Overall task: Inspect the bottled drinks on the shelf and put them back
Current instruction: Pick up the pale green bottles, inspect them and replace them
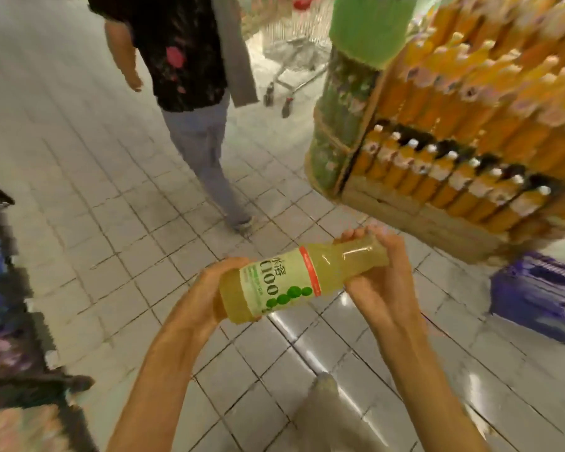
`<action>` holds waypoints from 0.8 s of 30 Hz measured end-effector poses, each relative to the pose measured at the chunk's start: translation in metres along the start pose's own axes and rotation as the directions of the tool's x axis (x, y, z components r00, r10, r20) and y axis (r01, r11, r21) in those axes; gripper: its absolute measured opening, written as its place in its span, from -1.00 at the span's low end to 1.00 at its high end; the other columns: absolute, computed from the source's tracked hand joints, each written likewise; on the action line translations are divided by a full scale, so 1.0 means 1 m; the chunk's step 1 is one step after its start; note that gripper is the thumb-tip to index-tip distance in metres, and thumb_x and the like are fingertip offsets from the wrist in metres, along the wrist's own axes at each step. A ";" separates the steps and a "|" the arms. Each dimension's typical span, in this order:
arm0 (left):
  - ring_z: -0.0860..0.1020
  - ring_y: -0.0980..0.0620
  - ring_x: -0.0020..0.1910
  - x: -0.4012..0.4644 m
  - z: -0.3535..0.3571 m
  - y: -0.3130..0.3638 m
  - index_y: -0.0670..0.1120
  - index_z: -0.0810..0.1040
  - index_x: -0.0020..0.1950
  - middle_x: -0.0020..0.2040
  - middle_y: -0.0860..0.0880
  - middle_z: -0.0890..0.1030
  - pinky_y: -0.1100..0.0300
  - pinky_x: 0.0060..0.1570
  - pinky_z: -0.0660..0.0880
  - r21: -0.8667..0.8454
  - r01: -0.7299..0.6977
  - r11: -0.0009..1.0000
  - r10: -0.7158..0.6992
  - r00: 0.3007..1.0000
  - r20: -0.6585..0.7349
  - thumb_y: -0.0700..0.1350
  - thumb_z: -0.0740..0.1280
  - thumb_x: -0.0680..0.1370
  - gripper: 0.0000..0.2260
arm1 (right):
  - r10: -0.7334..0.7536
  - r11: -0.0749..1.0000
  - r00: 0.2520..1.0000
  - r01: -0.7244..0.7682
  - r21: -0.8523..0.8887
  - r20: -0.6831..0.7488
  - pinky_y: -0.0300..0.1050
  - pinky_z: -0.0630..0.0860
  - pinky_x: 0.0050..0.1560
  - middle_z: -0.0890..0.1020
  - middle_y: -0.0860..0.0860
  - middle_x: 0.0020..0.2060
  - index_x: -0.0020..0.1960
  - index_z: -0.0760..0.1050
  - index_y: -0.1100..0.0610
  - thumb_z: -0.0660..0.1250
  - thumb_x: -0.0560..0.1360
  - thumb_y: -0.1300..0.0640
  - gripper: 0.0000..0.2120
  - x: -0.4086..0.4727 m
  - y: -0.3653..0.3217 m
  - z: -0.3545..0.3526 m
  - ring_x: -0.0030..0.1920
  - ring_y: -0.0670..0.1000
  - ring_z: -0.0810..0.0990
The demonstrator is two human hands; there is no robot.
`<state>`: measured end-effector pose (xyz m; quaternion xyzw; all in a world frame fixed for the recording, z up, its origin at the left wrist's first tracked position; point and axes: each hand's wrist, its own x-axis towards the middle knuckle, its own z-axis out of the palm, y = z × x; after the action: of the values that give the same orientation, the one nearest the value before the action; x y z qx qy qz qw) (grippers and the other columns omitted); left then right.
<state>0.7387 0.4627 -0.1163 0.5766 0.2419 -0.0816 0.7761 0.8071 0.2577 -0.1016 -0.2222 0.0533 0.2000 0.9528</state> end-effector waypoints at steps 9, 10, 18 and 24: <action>0.64 -0.05 -0.33 0.136 0.242 0.009 -0.06 0.66 -0.27 -0.24 -0.10 0.67 0.14 -0.42 0.56 0.162 0.079 0.984 -0.140 0.900 0.414 -0.06 0.28 0.37 -0.83 | -0.371 0.924 0.895 0.384 0.004 -0.246 -0.10 0.54 0.07 0.55 0.03 -0.28 -0.18 0.48 0.15 0.19 0.52 0.21 -0.86 0.018 -0.212 -0.104 -0.17 -0.01 0.61; 0.64 -0.06 -0.30 0.150 0.267 0.007 -0.07 0.64 -0.26 -0.22 -0.10 0.67 0.13 -0.40 0.56 0.198 0.102 0.975 -0.183 0.871 0.455 -0.05 0.28 0.39 -0.83 | -0.389 0.914 0.877 0.406 0.000 -0.281 -0.09 0.51 0.11 0.55 0.03 -0.27 -0.16 0.47 0.15 0.19 0.54 0.21 -0.87 0.018 -0.232 -0.116 -0.16 -0.01 0.60; 0.61 -0.12 -0.32 0.280 0.468 -0.019 -0.17 0.53 -0.16 -0.24 -0.17 0.62 0.12 -0.39 0.55 0.425 0.262 0.867 -0.485 0.639 0.596 -0.06 0.29 0.41 -0.82 | -0.576 0.775 0.652 0.628 -0.073 -0.493 -0.08 0.58 -0.03 0.60 0.03 -0.28 -0.12 0.49 0.14 0.14 0.58 0.17 -0.82 0.047 -0.377 -0.213 -0.18 0.01 0.61; 0.59 -0.14 -0.31 0.364 0.631 -0.026 -0.21 0.50 -0.03 -0.16 -0.23 0.59 0.14 -0.44 0.56 0.631 0.221 0.744 -0.651 0.452 0.610 -0.06 0.29 0.42 -0.76 | -0.679 0.634 0.420 0.749 -0.192 -0.602 -0.11 0.55 -0.08 0.63 0.04 -0.34 -0.32 0.61 0.13 0.11 0.53 0.18 -0.63 0.070 -0.481 -0.271 -0.24 0.00 0.61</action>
<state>1.2227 -0.0799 -0.1719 0.5554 -0.0176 -0.5913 0.5844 1.0626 -0.2325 -0.1646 -0.2255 0.2769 -0.3124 0.8803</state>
